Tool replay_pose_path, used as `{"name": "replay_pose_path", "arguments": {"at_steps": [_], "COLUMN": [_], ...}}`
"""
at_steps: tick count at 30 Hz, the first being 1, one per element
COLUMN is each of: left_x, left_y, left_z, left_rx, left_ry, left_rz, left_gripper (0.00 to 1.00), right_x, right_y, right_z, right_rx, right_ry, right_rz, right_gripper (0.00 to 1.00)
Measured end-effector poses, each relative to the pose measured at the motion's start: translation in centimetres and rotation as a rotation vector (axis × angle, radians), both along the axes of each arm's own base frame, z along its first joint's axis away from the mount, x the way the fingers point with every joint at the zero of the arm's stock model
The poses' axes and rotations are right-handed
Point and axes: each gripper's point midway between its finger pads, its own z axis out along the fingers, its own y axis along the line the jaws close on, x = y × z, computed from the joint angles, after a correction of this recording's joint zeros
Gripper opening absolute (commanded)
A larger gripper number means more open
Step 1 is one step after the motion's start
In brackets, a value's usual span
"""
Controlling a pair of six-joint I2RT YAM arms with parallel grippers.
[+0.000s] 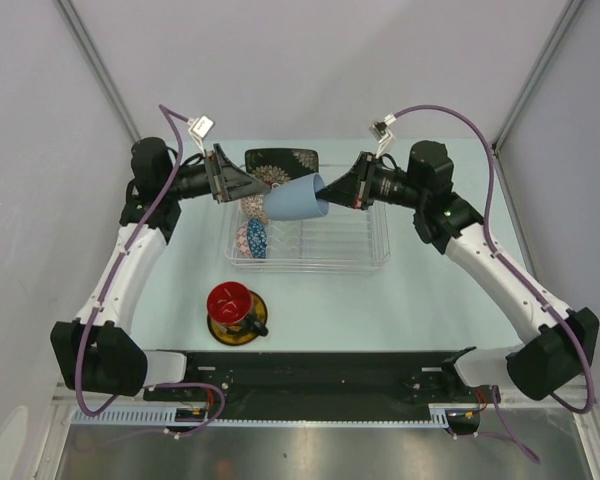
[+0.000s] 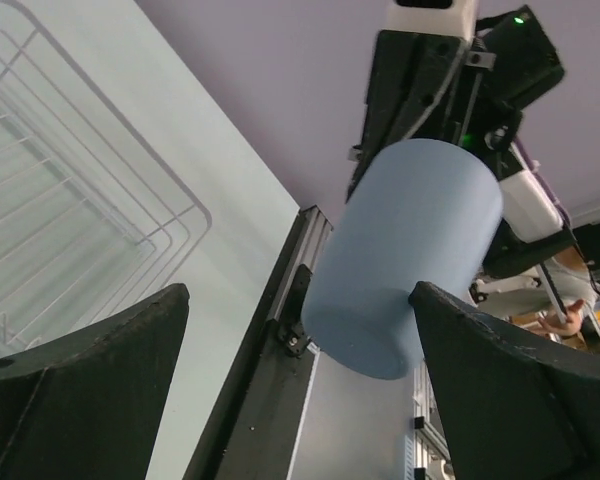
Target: Load the mixed dishes into the dish rack
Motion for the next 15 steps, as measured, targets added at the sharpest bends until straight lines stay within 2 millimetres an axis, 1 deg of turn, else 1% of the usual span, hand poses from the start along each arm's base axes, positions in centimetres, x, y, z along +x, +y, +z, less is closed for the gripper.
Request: {"name": "replay_pose_path", "arguments": {"at_steps": [3,7,10,15], "left_x": [-0.5,-2.0,-2.9,-4.0], "left_y": [-0.2,-0.9,-1.3,-1.6], "left_z": [1.1,2.3,2.9,3.3], "left_rx": [-0.048,-0.096,-0.111,-0.125], "left_ry": [-0.004,0.007,0.007,0.011], "left_rz": [-0.040,-0.126,-0.175,-0.231], "left_gripper": [1.00,1.00,1.00,1.00], "right_x": [0.9,1.8,2.1,2.7], "right_y": [0.7,1.5,1.9,2.7], "right_z": [-0.2,-0.3,0.3,1.3], "right_rx": [0.032,0.070,0.107,0.178], "right_ry": [0.029,0.053,0.056,0.052], "right_rz": [0.019,0.030,0.040,0.064], "right_gripper": [0.00,0.00,0.00,0.00]}}
